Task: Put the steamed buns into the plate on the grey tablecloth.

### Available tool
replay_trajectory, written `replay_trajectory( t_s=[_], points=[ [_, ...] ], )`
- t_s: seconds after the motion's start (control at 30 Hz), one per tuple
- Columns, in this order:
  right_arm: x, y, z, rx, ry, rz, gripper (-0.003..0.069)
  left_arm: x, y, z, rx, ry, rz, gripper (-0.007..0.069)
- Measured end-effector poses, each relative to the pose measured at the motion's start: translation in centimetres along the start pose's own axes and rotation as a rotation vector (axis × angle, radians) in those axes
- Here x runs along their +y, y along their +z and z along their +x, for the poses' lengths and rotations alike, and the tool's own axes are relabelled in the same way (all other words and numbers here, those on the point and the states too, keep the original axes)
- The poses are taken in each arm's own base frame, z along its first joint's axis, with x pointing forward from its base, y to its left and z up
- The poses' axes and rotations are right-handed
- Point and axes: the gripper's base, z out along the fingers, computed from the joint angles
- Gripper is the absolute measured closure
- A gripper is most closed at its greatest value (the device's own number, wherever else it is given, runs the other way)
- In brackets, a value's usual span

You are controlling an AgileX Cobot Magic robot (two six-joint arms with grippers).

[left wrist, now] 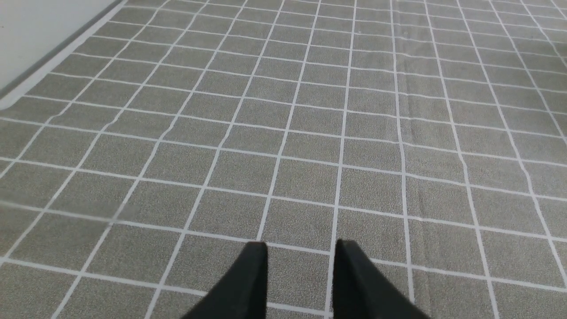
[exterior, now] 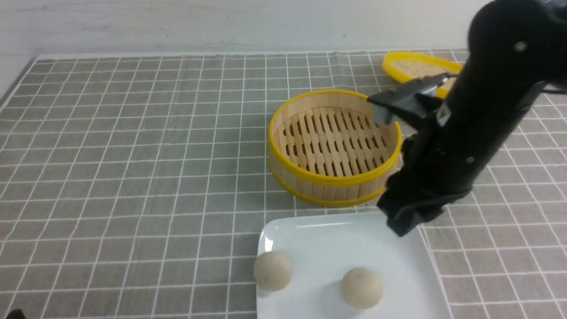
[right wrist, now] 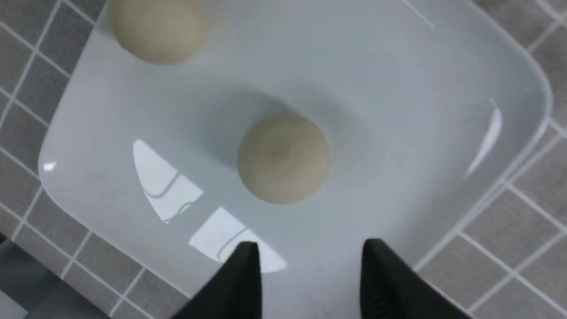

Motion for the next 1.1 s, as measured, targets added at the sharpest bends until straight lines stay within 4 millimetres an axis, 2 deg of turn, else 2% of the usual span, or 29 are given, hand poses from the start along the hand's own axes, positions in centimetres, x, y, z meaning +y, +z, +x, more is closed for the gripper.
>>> replay_trajectory(
  t_s=[0.03, 0.1, 0.17, 0.27, 0.3, 0.37, 0.4, 0.43, 0.47, 0.5, 0.63, 0.7, 0.77, 0.9, 1.1],
  points=[
    [0.0, -1.6, 0.6, -0.041, 0.000, 0.023, 0.0504, 0.0, 0.0, 0.0, 0.000, 0.000, 0.000, 0.0384],
    [0.2, -3.8, 1.8, -0.102, -0.004, 0.042, 0.0609, 0.0, 0.0, 0.0, 0.000, 0.000, -0.001, 0.0384],
    [0.4, -5.7, 3.7, -0.150, 0.001, 0.064, 0.0669, 0.0, 0.0, 0.0, 0.000, 0.000, -0.001, 0.0384],
    [0.7, -8.5, 7.4, -0.227, 0.007, 0.101, 0.0673, 0.0, 0.0, 0.0, 0.000, 0.000, -0.001, 0.0384],
    [0.6, -8.4, 7.7, -0.225, 0.009, 0.106, 0.0673, 0.0, 0.0, 0.0, 0.000, 0.000, -0.001, 0.0384],
    [0.7, -10.1, 11.7, -0.296, 0.028, 0.139, 0.0673, 0.0, 0.0, 0.0, 0.000, 0.000, -0.001, 0.0384],
    [0.8, -10.5, 12.4, -0.317, 0.027, 0.146, 0.0673, 0.0, 0.0, 0.0, 0.000, 0.000, -0.001, 0.0384],
    [0.7, -10.9, 13.7, -0.355, 0.037, 0.157, 0.0673, 0.0, 0.0, 0.0, 0.000, 0.000, -0.001, 0.0384],
    [0.5, -11.2, 16.2, -0.458, 0.065, 0.181, 0.0673, 0.0, 0.0, 0.0, 0.000, 0.000, -0.001, 0.0384],
    [0.6, -11.5, 16.8, -0.488, 0.068, 0.178, 0.0673, 0.0, 0.0, 0.0, 0.000, 0.000, -0.001, 0.0384],
    [0.4, -10.5, 22.2, -0.921, 0.124, 0.129, 0.0672, 0.0, 0.0, 0.0, 0.000, 0.000, -0.001, 0.0384],
    [0.2, -9.1, 23.7, -1.108, 0.116, 0.089, 0.0671, 0.0, 0.0, 0.0, 0.000, 0.000, -0.001, 0.0384],
    [-0.1, -7.3, 24.3, -1.193, 0.109, 0.070, 0.0670, 0.0, 0.0, 0.0, 0.000, 0.000, -0.001, 0.0384],
    [-0.5, -5.1, 24.5, -1.222, 0.105, 0.063, 0.0669, 0.0, 0.0, 0.0, 0.000, 0.000, -0.001, 0.0384],
    [-0.6, -4.5, 24.5, -1.203, 0.108, 0.065, 0.0666, 0.0, 0.0, 0.0, 0.000, 0.000, -0.001, 0.0384]
  ],
)
